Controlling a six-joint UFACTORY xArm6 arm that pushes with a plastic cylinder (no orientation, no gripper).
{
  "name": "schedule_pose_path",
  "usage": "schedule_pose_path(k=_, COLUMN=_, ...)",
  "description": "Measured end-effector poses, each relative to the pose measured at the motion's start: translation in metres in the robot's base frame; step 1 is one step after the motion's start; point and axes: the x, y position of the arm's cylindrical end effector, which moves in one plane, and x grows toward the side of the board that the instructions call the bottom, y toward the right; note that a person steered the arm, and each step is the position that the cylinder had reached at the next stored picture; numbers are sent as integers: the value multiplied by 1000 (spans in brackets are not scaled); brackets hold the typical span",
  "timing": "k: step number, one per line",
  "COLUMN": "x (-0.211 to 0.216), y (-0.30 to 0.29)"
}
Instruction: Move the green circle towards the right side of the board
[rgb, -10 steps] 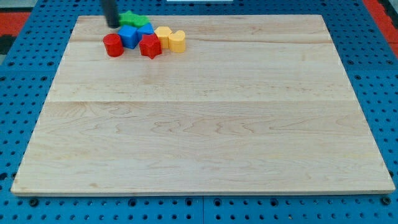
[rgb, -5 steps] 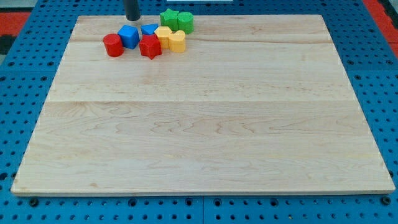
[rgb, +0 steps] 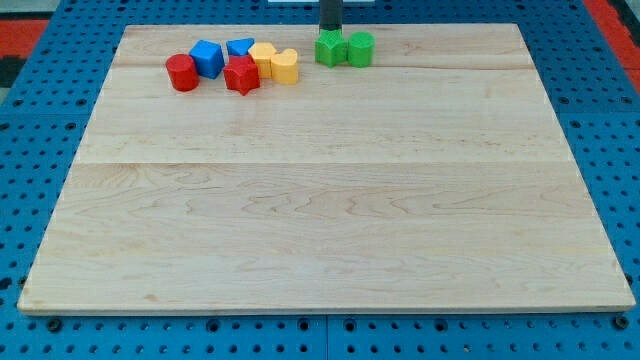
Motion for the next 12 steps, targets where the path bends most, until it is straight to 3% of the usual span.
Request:
schedule_pose_path(k=1, x=0, y=10)
schedule_pose_path(k=3, x=49, y=19)
schedule_pose_path(k=6, x=90, y=50)
schedule_pose_path(k=10, x=89, y=49)
schedule_pose_path(k=12, x=70, y=111)
